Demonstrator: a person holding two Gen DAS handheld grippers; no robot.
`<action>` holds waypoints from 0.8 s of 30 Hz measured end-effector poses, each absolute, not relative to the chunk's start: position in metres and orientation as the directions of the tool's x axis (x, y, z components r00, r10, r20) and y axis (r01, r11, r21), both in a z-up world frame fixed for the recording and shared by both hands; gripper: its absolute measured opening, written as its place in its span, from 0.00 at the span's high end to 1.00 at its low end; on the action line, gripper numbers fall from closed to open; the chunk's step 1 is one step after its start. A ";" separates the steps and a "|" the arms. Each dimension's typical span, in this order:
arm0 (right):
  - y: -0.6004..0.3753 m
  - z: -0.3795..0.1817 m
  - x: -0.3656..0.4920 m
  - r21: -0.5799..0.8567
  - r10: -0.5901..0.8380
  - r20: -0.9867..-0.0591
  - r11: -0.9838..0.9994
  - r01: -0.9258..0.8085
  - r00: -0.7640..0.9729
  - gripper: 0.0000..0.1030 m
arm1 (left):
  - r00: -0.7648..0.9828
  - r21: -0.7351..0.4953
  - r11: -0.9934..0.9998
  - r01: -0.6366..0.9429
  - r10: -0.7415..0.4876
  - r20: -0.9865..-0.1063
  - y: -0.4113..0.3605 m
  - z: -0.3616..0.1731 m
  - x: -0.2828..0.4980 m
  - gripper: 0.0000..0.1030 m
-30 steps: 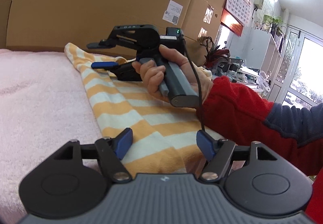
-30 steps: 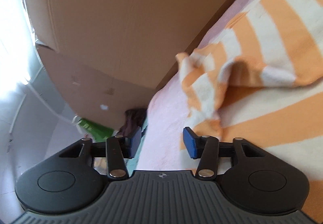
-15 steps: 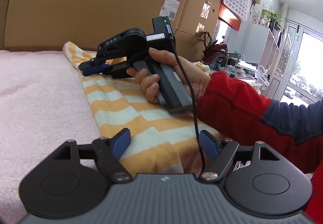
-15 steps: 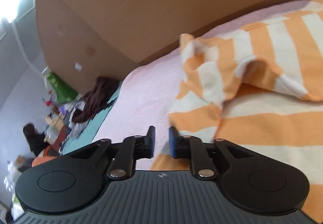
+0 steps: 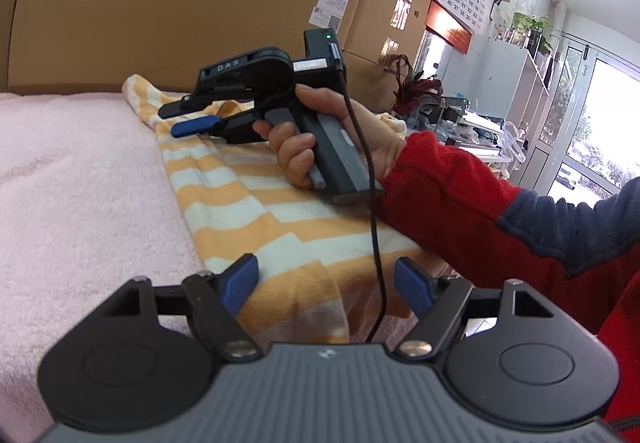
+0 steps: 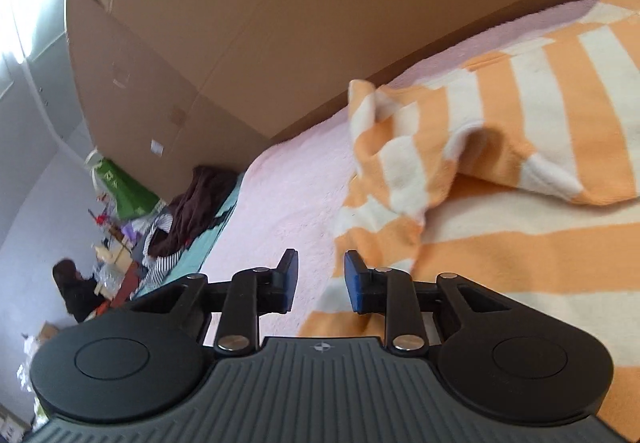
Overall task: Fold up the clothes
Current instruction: 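Press and smooth the folded side of the shirt with the right gripper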
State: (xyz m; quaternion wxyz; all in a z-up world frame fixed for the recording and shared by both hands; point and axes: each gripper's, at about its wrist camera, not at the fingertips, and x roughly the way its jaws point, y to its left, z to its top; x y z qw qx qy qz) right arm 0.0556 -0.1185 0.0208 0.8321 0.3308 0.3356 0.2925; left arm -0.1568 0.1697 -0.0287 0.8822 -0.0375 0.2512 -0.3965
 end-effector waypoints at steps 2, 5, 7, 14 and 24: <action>-0.122 0.018 0.058 0.762 0.716 -0.356 0.594 -0.256 0.601 0.74 | 0.554 -0.265 0.678 0.685 -0.722 -0.416 0.171 -0.029 -0.163 0.25; -0.123 0.018 0.059 0.758 0.720 -0.358 0.596 -0.265 0.594 0.74 | 0.543 -0.275 0.672 0.688 -0.727 -0.419 0.172 -0.031 -0.168 0.24; -0.115 0.022 0.062 0.742 0.723 -0.363 0.606 -0.288 0.587 0.69 | 0.541 -0.283 0.668 0.689 -0.733 -0.413 0.173 -0.033 -0.170 0.22; -0.105 0.030 0.047 0.750 0.769 -0.328 0.565 -0.344 0.549 0.57 | 0.539 -0.249 0.663 0.705 -0.731 -0.418 0.169 -0.039 -0.175 0.17; -0.084 0.027 -0.046 0.731 0.798 -0.374 0.567 -0.380 0.472 0.54 | 0.513 -0.280 0.638 0.718 -0.756 -0.407 0.174 -0.047 -0.170 0.17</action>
